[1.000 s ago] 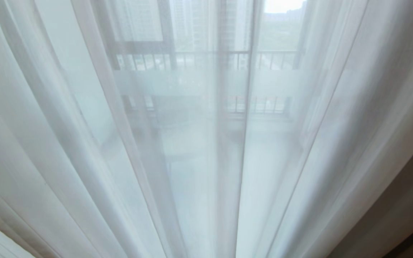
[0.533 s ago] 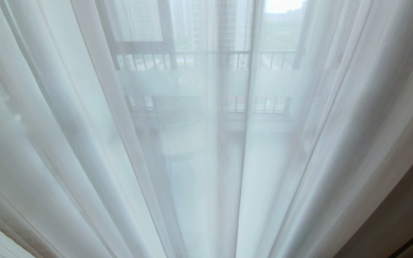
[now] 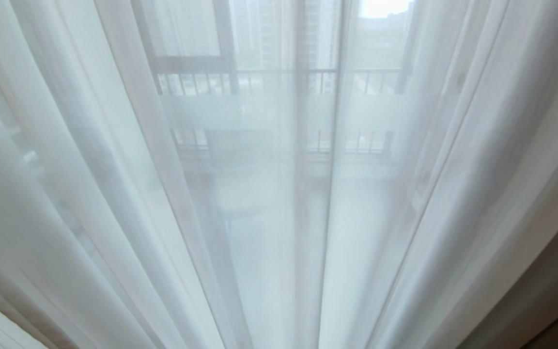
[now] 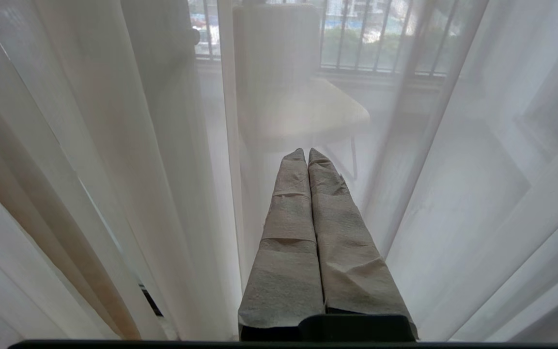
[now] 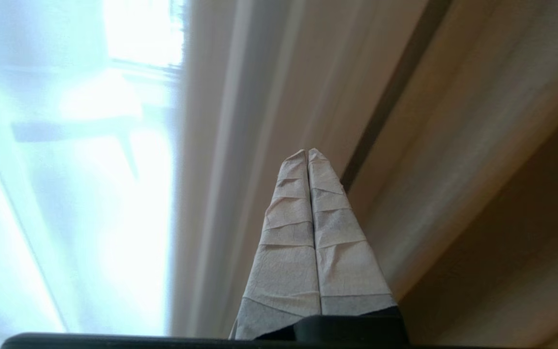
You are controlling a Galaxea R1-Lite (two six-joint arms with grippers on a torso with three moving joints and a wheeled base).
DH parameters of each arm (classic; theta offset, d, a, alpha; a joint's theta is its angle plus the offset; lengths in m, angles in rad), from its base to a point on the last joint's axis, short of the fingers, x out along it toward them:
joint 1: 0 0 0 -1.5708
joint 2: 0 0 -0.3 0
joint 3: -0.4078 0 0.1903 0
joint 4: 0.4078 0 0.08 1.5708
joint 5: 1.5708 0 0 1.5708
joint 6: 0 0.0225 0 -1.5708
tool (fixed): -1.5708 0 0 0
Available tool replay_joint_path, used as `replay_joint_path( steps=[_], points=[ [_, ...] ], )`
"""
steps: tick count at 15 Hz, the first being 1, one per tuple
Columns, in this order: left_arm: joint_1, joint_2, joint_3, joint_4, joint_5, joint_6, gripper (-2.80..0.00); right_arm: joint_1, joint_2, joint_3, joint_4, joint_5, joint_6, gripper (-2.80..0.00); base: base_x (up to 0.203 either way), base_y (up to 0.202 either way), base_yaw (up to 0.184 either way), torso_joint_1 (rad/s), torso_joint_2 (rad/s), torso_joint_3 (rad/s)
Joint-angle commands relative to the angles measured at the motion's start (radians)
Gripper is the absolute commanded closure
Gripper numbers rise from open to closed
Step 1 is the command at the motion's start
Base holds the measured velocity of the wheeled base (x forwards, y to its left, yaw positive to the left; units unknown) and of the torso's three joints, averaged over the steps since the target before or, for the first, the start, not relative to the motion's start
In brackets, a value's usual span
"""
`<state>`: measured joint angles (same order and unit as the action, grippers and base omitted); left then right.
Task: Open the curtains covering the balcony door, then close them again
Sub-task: Close the outer curtains on both sides
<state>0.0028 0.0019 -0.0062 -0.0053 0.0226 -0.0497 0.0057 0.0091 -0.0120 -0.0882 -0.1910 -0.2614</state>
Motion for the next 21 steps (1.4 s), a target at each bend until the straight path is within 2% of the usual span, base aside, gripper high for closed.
replay_joint_path(
  steps=[1,2,5,14,21],
  points=[
    [0.000,0.000,0.000,-0.001,0.000,-0.001,0.00,0.000,-0.009,-0.013,0.041,0.096,0.081,0.00,0.000,0.000,0.000,0.000,0.00,0.000],
    [0.000,0.000,0.000,-0.001,0.000,-0.001,0.00,0.000,-0.009,-0.011,0.058,0.151,0.098,0.00,0.000,0.000,0.000,0.000,0.00,0.000],
    [0.000,0.000,0.000,-0.001,0.000,-0.001,0.00,0.000,-0.009,0.012,0.075,0.231,0.093,0.00,0.000,0.000,0.000,0.000,0.00,0.000],
    [0.000,0.000,0.000,-0.001,0.000,-0.001,0.00,-0.007,-0.003,0.010,0.086,0.231,0.095,0.00,0.000,0.000,0.000,0.000,0.00,0.000],
    [0.000,0.000,0.000,-0.001,0.000,-0.001,0.00,-0.031,0.227,-0.091,0.039,0.230,0.095,0.00,0.000,0.000,0.000,0.000,0.00,0.000]
  ],
)
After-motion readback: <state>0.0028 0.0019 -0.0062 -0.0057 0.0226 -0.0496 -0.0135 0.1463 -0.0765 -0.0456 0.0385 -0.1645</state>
